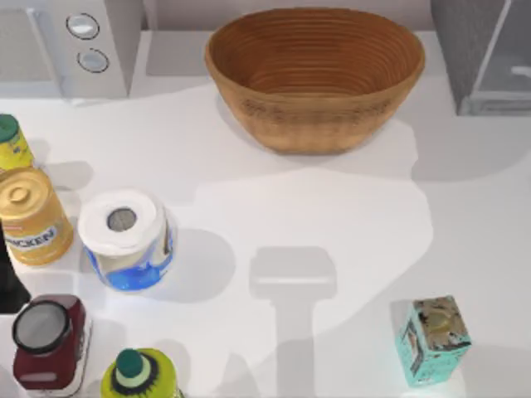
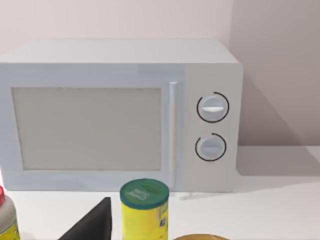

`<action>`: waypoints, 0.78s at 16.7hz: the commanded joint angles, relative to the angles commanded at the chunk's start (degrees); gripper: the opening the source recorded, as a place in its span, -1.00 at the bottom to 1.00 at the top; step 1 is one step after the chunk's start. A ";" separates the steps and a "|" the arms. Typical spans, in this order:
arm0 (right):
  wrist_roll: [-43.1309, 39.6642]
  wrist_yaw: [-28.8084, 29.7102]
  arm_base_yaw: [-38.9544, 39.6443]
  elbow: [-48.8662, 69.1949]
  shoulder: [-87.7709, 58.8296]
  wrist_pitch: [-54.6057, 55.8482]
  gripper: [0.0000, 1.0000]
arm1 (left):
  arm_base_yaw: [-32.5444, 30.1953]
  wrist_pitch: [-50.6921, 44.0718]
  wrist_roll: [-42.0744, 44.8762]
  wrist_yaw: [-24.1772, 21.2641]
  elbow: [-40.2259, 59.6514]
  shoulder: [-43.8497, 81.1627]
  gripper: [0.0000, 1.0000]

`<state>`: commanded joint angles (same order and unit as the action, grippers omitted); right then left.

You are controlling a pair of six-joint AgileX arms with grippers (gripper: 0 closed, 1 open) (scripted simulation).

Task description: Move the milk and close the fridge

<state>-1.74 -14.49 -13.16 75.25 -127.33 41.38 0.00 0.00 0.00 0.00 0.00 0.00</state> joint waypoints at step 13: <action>0.08 1.52 0.08 -4.17 5.93 -2.31 1.00 | 0.00 0.00 0.00 0.00 0.00 0.00 1.00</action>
<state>-1.66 -12.97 -13.08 71.09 -121.40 39.06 0.00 0.00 0.00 0.00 0.00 0.00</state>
